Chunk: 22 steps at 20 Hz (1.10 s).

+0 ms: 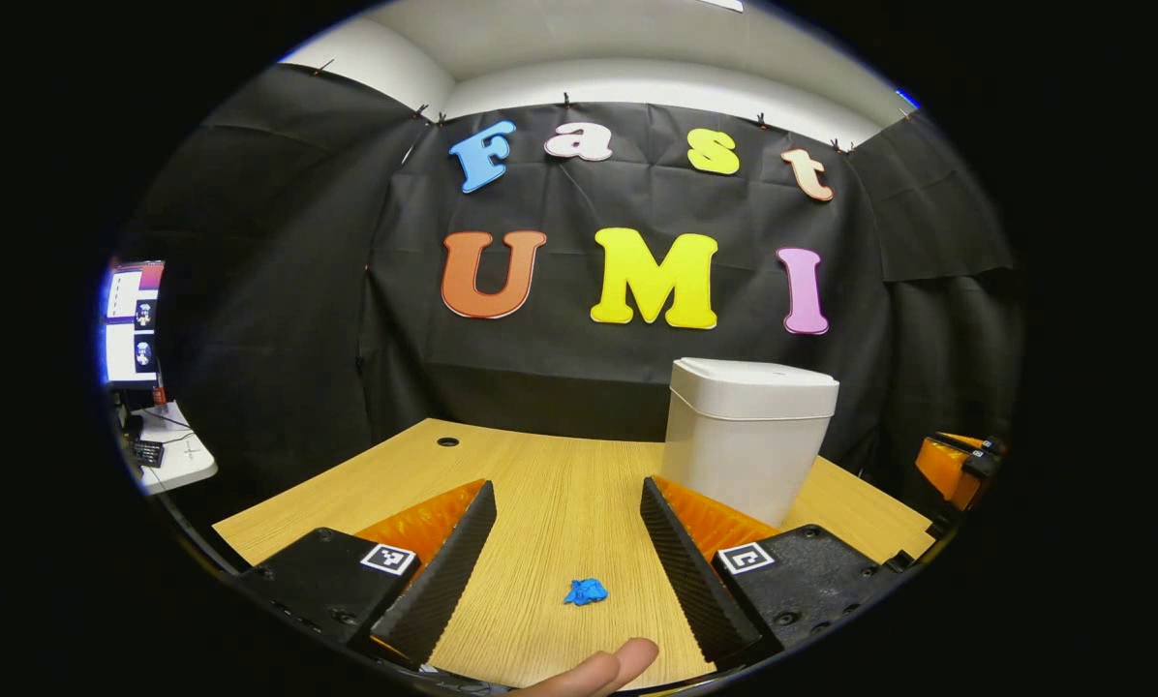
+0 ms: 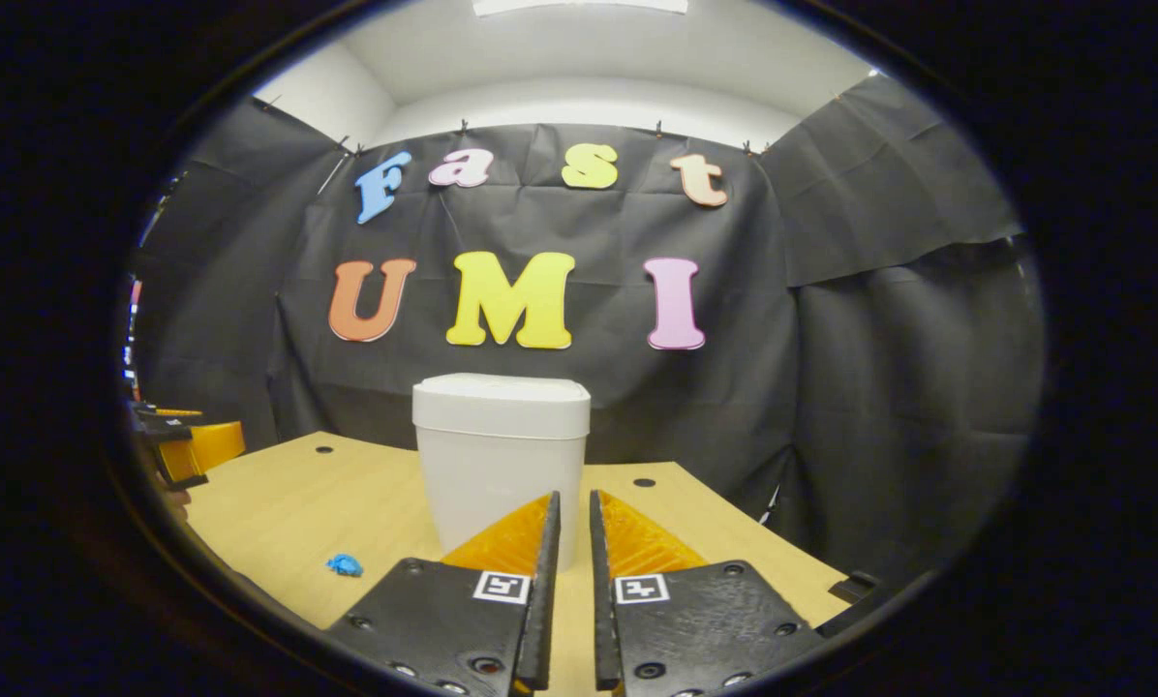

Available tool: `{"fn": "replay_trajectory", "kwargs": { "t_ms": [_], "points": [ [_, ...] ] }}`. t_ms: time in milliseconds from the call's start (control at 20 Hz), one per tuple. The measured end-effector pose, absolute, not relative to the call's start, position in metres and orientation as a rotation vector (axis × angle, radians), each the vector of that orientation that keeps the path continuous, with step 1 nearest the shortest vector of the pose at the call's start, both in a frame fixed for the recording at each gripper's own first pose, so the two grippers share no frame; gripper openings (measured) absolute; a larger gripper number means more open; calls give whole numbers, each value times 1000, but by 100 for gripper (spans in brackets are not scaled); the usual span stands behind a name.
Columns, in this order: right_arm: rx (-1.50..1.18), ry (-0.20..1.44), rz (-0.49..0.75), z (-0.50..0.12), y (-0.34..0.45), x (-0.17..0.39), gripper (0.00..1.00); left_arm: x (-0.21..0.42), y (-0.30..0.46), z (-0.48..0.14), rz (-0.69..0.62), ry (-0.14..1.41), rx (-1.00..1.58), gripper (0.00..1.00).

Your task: Press the lid of the desktop garbage bin to open it, pick up the crumpled paper on the desktop and throw it into the bin, then pick up the pop can on the desktop and drop it into the bin, and finally close the garbage bin lid.

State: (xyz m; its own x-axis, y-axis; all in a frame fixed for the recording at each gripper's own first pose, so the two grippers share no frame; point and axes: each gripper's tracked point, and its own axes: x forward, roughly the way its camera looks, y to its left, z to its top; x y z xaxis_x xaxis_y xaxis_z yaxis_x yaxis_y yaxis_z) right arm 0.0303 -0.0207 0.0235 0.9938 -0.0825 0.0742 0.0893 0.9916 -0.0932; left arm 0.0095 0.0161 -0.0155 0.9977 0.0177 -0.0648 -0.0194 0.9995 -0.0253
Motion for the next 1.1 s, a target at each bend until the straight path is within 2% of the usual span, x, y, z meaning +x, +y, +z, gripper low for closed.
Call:
{"fn": "replay_trajectory", "kwargs": {
  "t_ms": [150,300,500,850,1100],
  "points": [
    [-171,-49,-126,14,-30,39,2,10,17,-19,21,71,-28,97],
    [-240,23,-61,3,-12,47,0,12,20,-18,29,70,-23,97],
    [-226,8,-38,0,-6,47,0,14,21,-22,33,81,-19,98],
    [-113,-50,19,57,14,60,0,16,24,-24,38,89,-25,97],
    [-135,-153,16,126,35,85,0,17,25,-23,35,85,-22,98]
  ]
}}
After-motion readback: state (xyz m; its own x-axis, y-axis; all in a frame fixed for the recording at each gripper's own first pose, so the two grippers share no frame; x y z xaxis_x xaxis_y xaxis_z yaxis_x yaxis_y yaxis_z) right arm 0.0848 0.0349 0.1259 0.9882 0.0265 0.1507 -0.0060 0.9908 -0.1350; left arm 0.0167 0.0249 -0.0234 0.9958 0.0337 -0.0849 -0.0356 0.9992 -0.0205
